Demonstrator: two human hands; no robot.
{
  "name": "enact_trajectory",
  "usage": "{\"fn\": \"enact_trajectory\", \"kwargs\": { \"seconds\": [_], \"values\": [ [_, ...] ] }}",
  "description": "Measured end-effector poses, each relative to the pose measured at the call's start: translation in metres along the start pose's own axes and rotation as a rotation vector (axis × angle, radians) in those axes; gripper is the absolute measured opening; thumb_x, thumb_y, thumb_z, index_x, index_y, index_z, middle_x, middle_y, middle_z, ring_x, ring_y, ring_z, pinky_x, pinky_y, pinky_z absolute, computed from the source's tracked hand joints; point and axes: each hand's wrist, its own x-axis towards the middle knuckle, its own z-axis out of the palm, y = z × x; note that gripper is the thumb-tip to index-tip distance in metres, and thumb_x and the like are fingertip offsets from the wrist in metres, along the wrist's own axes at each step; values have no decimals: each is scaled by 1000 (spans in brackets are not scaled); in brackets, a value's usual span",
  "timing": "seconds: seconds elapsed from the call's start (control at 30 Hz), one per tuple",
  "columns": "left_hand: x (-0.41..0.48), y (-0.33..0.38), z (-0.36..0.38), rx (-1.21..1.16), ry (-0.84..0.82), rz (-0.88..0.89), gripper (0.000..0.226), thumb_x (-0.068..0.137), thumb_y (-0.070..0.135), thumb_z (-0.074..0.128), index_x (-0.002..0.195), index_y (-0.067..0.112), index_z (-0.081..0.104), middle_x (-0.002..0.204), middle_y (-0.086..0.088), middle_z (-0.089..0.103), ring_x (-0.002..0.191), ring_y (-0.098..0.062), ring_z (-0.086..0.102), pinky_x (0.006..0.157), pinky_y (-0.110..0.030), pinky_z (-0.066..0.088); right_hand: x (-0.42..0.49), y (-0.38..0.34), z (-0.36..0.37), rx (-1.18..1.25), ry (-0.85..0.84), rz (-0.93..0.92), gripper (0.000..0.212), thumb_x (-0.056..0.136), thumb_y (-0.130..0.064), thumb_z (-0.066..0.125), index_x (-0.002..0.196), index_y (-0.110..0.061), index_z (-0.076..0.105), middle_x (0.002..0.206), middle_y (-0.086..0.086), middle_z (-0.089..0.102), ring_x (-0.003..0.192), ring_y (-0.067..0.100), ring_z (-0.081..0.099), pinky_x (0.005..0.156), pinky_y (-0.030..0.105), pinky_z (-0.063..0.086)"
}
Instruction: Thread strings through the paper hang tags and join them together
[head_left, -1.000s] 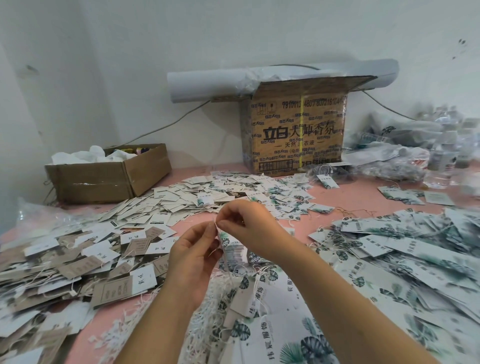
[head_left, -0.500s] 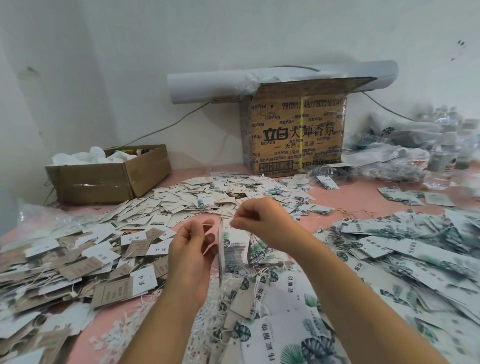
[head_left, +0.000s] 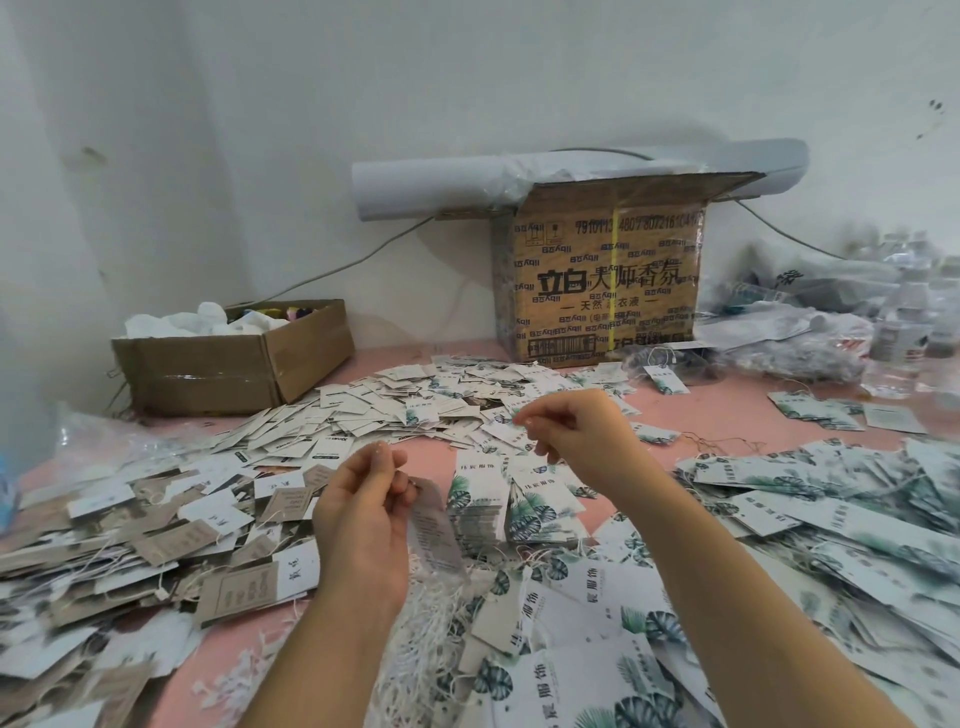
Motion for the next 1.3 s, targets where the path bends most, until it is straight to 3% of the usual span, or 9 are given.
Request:
{"fn": "enact_trajectory", "kwargs": {
  "seconds": [0.13, 0.33, 0.53, 0.67, 0.9, 1.07, 1.3],
  "values": [
    [-6, -1, 2, 140, -147, 83, 12, 73, 11, 60, 84, 7, 62, 63, 3, 65, 52, -5, 51, 57, -18, 50, -2, -8, 3, 163, 31, -81, 21, 84, 7, 60, 87, -13, 67, 60, -4, 63, 52, 5, 59, 55, 18, 51],
    [-13, -3, 8, 297, -258, 159, 13, 89, 4, 51, 86, 8, 63, 64, 2, 66, 56, -7, 57, 58, -19, 52, -8, -24, 17, 163, -82, -173, 25, 77, 3, 69, 68, -19, 65, 53, -9, 61, 50, 2, 57, 56, 17, 52],
    [-15, -4, 9, 318, -283, 161, 24, 95, 1, 43, 86, 7, 64, 59, 2, 60, 56, -6, 56, 59, -19, 52, -10, -26, 31, 94, -119, -248, 7, 77, -4, 72, 78, -11, 73, 55, -16, 59, 52, -5, 53, 57, 13, 45],
    [-14, -3, 8, 310, -307, 151, 23, 93, -3, 43, 88, 6, 64, 61, 2, 63, 58, -7, 58, 60, -19, 53, -10, -24, 31, 127, -108, -248, 19, 77, -3, 71, 74, -22, 67, 51, -20, 59, 52, -4, 55, 55, 9, 43],
    [-14, -5, 7, 337, -340, 171, 10, 86, 5, 56, 93, 10, 61, 66, -1, 67, 60, -10, 61, 61, -20, 53, -10, -24, 31, 113, -121, -259, 7, 79, -4, 70, 85, -8, 72, 62, -10, 62, 55, -4, 54, 59, 15, 45],
    [-15, -4, 7, 328, -354, 168, 17, 80, 15, 58, 95, 8, 59, 58, -2, 61, 54, -11, 57, 56, -21, 52, -12, -26, 30, 65, -179, -281, 11, 81, 0, 67, 86, -7, 73, 59, -17, 58, 53, -6, 53, 56, 9, 42],
    [-15, -7, 6, 375, -384, 188, 10, 91, 7, 50, 99, 12, 55, 53, -1, 55, 53, -12, 51, 56, -21, 50, -11, -23, 31, 91, -211, -199, 17, 83, -2, 65, 95, -11, 72, 59, -14, 59, 54, -2, 52, 59, 20, 49]
  ]
}}
